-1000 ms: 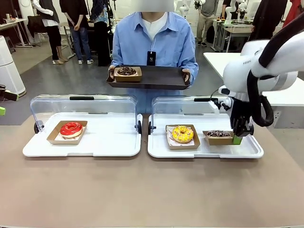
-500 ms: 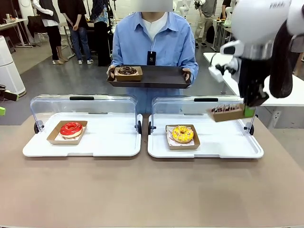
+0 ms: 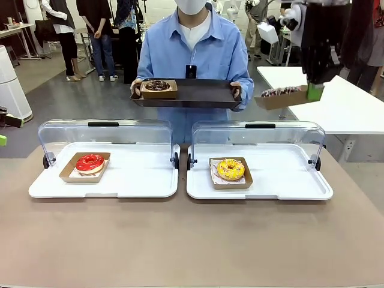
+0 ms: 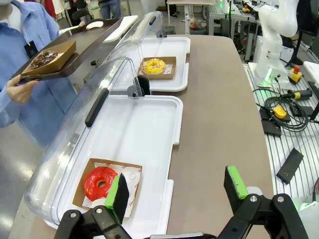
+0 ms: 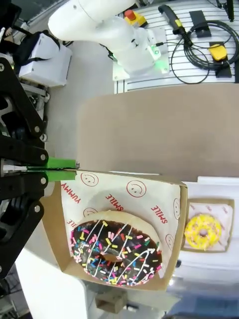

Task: Provide the desired donut to the person.
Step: Pick up and lift the Paper togo box containing the Donut pointed at by the person, then place the picked Paper togo box onto the Handle tray extended by the person.

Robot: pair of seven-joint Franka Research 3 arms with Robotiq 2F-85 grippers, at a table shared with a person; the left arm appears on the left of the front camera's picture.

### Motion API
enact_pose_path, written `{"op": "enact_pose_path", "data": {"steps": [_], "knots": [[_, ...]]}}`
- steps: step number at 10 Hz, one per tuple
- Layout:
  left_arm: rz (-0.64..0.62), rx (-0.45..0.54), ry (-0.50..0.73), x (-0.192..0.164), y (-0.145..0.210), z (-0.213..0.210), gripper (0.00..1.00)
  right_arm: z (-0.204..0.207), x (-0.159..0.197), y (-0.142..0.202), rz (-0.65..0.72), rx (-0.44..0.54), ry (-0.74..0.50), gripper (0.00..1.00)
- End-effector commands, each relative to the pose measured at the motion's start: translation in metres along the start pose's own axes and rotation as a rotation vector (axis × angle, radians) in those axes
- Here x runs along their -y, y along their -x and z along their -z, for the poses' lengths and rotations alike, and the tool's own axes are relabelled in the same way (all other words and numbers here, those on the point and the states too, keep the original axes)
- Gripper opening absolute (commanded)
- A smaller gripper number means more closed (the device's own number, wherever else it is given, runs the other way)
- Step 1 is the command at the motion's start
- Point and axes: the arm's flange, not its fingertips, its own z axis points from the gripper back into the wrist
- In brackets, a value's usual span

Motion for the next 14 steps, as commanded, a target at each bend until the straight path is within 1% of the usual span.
{"op": "enact_pose_path", "data": {"steps": [1,14], "knots": [[0.004,0.004,0.000,0.0008,-0.0002,-0.0016,1.00,0.0085,-0.0054,0.0025,0.005,-0.007,-0.014,0.00],[0.004,0.004,0.000,0.0008,-0.0002,-0.0016,1.00,0.0085,-0.0054,0.0025,0.005,-0.007,-0.014,0.00]]}}
